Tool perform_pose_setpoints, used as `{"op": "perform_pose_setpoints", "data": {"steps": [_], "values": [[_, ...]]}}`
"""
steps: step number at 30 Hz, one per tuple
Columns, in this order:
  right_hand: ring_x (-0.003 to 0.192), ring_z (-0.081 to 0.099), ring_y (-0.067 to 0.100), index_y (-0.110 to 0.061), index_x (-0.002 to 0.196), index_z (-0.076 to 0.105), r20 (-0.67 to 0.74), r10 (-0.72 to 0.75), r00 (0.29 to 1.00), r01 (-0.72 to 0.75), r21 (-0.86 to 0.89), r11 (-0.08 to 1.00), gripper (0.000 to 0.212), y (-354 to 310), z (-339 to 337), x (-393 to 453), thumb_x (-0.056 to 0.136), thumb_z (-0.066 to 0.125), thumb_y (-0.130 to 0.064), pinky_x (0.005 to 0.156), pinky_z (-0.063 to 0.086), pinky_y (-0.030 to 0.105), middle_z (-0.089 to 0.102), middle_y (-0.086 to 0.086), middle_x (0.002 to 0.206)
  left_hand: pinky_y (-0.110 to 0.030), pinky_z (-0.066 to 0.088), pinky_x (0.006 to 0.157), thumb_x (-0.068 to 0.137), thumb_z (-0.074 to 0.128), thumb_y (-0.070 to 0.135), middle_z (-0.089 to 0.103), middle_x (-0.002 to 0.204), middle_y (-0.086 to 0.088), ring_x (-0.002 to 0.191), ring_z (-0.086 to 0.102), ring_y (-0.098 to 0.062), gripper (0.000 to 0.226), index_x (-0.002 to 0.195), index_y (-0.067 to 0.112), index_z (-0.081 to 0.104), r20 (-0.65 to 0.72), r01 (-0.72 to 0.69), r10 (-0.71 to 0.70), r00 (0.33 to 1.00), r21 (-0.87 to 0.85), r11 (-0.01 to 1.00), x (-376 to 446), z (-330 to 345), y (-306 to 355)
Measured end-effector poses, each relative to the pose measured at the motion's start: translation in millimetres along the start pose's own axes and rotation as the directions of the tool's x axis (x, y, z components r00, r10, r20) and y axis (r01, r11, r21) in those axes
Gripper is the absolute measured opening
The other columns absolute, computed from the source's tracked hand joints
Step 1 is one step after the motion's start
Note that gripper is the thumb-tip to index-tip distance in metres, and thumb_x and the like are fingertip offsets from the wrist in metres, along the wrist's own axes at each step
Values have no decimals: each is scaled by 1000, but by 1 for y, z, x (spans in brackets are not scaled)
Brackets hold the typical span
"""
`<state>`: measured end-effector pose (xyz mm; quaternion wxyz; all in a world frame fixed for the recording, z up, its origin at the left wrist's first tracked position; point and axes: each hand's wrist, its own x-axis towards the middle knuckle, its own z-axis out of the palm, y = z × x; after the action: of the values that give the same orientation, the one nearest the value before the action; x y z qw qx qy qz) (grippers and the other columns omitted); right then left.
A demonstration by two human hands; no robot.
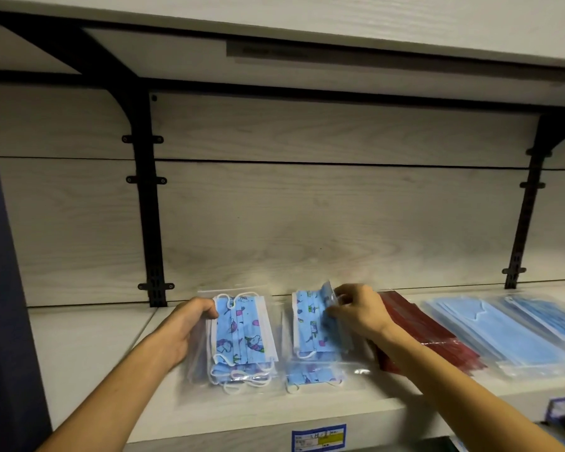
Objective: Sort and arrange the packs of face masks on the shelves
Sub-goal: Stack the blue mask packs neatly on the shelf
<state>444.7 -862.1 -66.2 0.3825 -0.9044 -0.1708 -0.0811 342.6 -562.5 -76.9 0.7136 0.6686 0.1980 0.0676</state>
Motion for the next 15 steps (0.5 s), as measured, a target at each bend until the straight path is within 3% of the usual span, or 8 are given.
{"op": "perform_pose_setpoints", "data": {"steps": [2, 4, 7, 9, 12, 15], "values": [[83, 72, 15, -15, 108, 71, -33, -44, 998, 47, 109, 993, 27, -2, -7, 2, 81, 76, -10, 82, 60, 42, 76, -3, 94, -58, 44, 106, 30, 70, 26, 73, 111, -24, 112, 66, -43, 97, 123, -1, 62, 41, 13, -15, 999, 47, 999, 11, -5, -6], [81, 72, 18, -9, 114, 69, -8, -63, 998, 63, 258, 964, 30, -9, -15, 3, 85, 71, 1, 81, 62, 43, 76, 5, 97, -58, 45, 106, 38, 69, 26, 72, 111, -24, 113, 65, -44, 88, 122, -1, 62, 67, 6, -11, 998, 82, 997, 12, -6, -7], [74, 74, 20, -9, 117, 66, 114, -5, 993, -57, 533, 844, 30, -23, -31, 3, 90, 67, 4, 62, 61, 34, 76, 11, 96, -58, 44, 106, 40, 69, 29, 73, 110, -23, 113, 65, -43, 84, 119, 1, 64, 77, -12, 4, 997, 109, 994, 9, -5, -6], [82, 76, 26, -10, 117, 66, 194, 6, 981, -134, 654, 744, 30, -27, -37, 6, 90, 68, 1, 62, 60, 32, 77, 14, 100, -58, 45, 105, 35, 71, 32, 72, 111, -24, 113, 65, -43, 90, 119, 1, 64, 82, -10, 0, 997, 116, 993, 11, -4, -7], [98, 74, 32, -5, 121, 61, 295, 11, 955, -238, 747, 621, 35, -27, -29, 12, 88, 70, 1, 76, 61, 38, 75, 17, 109, -59, 44, 106, 41, 69, 28, 72, 109, -25, 112, 65, -45, 81, 116, -1, 65, 70, -14, 4, 998, 135, 991, 11, -3, -6], [89, 76, 29, 0, 117, 58, 300, 117, 947, -304, 714, 631, 34, -33, -2, 12, 86, 71, 4, 74, 62, 39, 74, 19, 105, -58, 43, 108, 56, 73, 33, 72, 109, -25, 103, 69, -42, 61, 109, 2, 68, 74, -25, 15, 997, 131, 991, 1, 2, 0]]}}
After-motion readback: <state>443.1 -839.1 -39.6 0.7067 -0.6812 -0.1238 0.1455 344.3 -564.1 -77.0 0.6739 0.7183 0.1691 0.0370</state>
